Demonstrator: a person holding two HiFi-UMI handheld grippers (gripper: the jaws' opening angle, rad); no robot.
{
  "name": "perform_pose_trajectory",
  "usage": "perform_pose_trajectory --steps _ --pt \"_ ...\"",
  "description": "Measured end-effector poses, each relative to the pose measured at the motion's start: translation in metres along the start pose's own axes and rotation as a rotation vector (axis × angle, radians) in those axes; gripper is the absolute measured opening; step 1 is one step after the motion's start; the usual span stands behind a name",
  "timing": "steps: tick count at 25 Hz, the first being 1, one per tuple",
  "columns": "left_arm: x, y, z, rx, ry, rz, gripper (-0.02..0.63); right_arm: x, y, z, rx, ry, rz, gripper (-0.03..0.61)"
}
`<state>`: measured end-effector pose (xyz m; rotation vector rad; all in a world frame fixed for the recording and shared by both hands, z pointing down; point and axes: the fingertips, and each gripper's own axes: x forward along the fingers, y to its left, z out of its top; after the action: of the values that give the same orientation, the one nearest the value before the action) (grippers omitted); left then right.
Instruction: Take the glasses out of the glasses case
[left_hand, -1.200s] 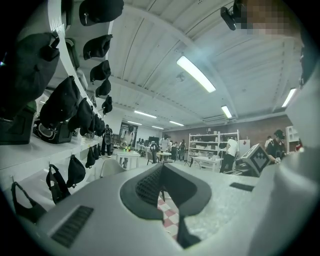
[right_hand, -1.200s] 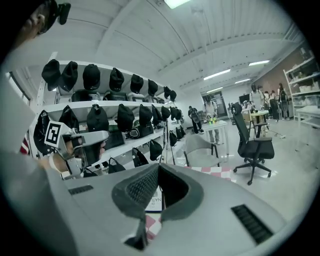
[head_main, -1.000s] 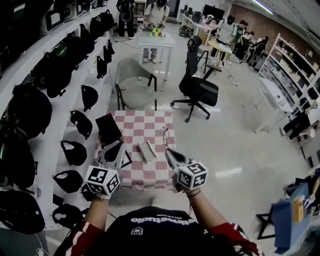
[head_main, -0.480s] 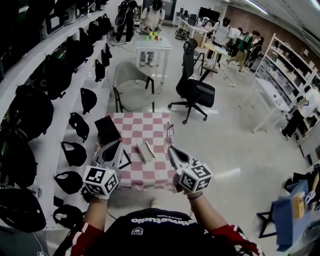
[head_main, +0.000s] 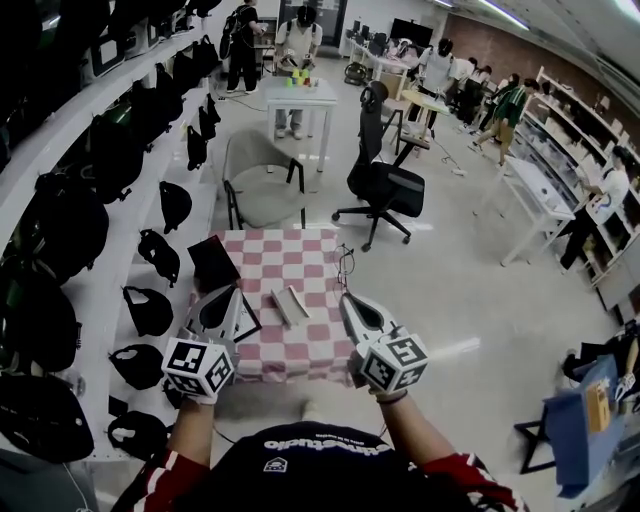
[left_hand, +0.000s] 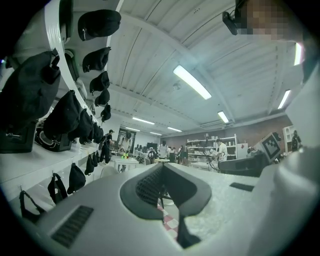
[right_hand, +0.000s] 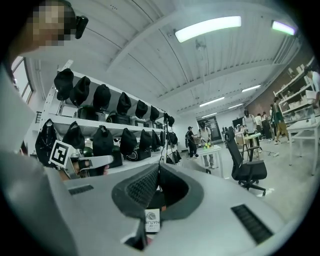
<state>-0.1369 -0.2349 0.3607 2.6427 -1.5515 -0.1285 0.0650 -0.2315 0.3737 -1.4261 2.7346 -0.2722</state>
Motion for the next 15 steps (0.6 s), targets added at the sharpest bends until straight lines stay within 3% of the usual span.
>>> perform_pose_trajectory --steps 8,15 --pt "-0.013 0.007 0.003 -0.014 -0.015 0.017 0.006 -0.005 0.007 0.012 -0.012 -0.024 -0.034 0.008" --pt "-0.025 0.009 0.001 -0.021 -0.015 0.026 0.006 -0.008 0.017 0.005 -0.009 -0.018 -0.012 0.009"
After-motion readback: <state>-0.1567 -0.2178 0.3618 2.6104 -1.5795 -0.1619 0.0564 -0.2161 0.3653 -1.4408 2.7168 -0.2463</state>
